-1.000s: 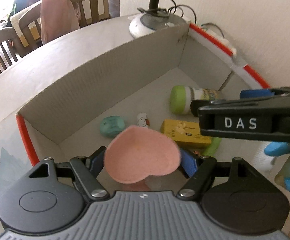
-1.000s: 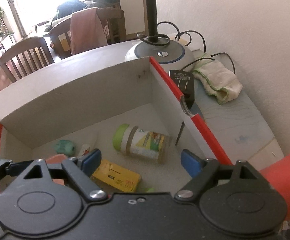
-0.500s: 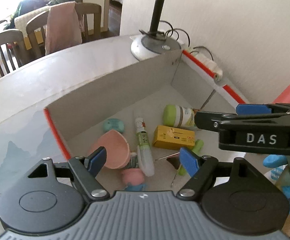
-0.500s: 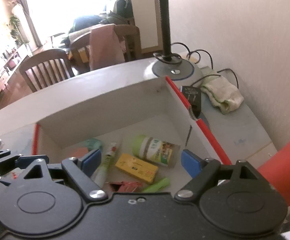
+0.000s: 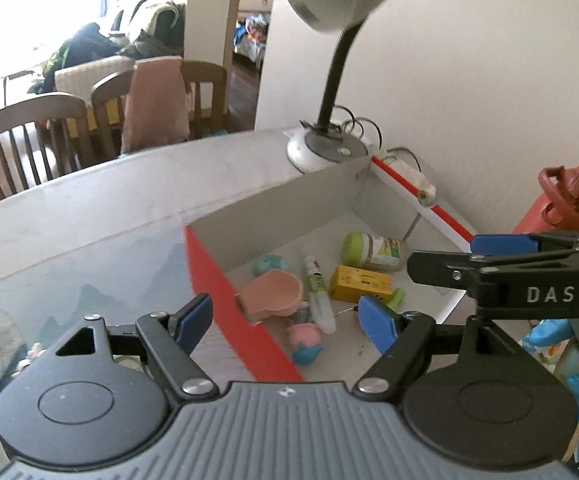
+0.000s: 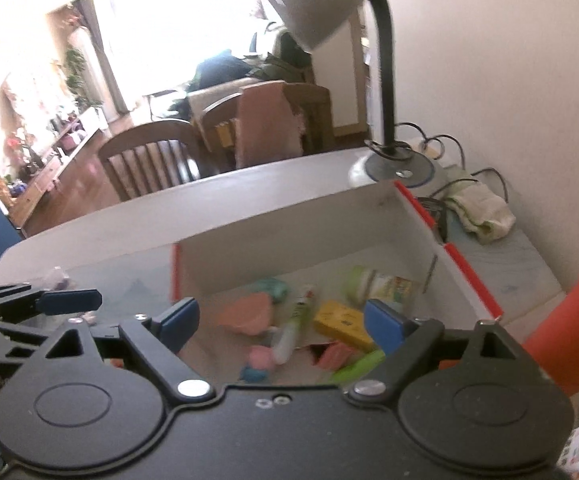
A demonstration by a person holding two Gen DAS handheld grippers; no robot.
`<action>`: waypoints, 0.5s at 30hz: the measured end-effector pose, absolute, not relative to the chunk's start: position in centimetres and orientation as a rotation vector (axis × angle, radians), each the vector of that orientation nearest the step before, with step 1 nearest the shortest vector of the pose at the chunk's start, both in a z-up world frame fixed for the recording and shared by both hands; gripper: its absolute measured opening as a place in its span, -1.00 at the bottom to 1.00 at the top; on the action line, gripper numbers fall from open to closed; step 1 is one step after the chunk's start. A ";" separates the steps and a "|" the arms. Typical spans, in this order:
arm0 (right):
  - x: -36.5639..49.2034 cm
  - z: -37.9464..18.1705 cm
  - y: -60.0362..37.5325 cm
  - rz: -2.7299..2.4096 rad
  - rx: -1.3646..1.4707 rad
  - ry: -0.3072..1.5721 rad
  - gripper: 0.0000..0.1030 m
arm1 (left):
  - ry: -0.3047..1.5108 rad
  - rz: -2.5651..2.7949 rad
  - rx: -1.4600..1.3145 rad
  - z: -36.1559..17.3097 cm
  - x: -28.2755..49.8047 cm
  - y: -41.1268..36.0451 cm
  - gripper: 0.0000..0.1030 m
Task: Organize rigid objects
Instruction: 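Withdraw both tools from the box back over the table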
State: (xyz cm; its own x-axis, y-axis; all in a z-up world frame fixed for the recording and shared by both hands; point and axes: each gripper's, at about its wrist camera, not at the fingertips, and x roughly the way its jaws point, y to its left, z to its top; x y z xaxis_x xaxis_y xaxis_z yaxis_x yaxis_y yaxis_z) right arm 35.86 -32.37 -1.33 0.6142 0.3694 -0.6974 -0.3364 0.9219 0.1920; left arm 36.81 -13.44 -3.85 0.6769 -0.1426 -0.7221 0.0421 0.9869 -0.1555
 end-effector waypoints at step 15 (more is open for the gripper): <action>28.3 -0.4 -24.5 0.545 0.024 0.737 0.89 | 0.770 -0.054 -0.174 -2.2 28.3 -4.7 0.55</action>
State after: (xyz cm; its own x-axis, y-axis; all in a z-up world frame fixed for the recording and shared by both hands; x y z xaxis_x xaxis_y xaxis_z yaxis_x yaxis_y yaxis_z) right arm 28.33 -24.53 -0.39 0.6082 0.4800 -0.6322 -0.4637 0.8613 0.2079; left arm 28.30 -4.67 -2.21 0.7172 -0.1122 -0.6878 -0.0149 0.9843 -0.1761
